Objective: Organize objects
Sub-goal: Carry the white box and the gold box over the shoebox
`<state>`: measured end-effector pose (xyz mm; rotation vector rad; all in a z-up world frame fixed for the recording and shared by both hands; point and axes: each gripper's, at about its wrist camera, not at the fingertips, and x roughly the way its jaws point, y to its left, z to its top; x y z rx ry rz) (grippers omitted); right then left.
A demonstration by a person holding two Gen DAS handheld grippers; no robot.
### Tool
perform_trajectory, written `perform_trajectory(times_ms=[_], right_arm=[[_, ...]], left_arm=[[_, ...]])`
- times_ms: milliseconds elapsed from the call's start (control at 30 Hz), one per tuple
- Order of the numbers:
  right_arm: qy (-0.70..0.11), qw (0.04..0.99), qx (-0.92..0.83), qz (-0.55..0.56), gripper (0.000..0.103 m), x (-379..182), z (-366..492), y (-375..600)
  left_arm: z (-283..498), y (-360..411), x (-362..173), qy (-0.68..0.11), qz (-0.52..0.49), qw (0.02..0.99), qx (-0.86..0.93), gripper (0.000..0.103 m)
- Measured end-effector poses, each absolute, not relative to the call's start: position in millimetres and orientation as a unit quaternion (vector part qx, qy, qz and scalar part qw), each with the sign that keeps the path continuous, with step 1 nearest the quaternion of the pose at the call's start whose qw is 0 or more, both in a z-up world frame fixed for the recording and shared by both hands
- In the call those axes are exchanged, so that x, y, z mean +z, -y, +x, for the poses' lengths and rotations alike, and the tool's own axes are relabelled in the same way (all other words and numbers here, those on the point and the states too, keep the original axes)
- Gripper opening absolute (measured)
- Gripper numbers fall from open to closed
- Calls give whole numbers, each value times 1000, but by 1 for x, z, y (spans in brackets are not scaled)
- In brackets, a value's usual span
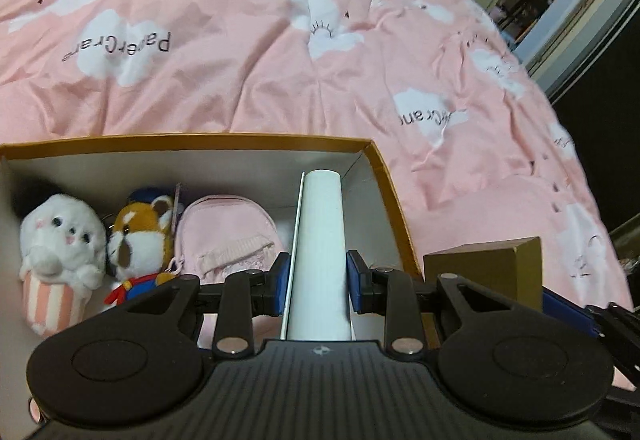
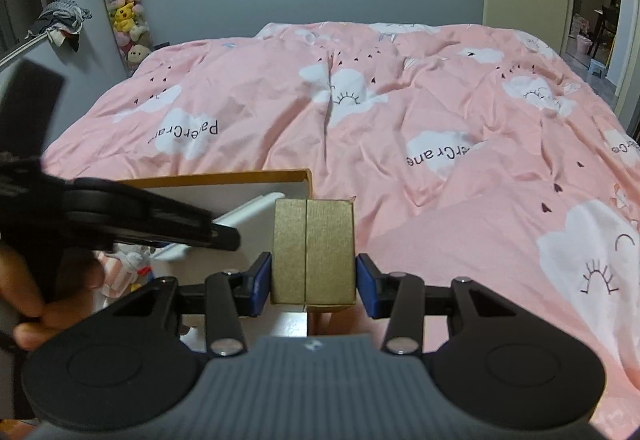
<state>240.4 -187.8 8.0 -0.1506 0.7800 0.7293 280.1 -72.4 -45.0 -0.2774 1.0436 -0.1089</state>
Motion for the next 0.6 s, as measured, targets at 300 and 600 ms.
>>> perform_trajectory(times_ms=[300,600], right_arm=[[-376,856,348,-72,46,0,249,185],[-376,854,349,-82,47,-1,248,185]], left_arm=[[300,91,-66,-548,-113,827,-62,34],[302,77,-81,-574,-203,782,-130,36]])
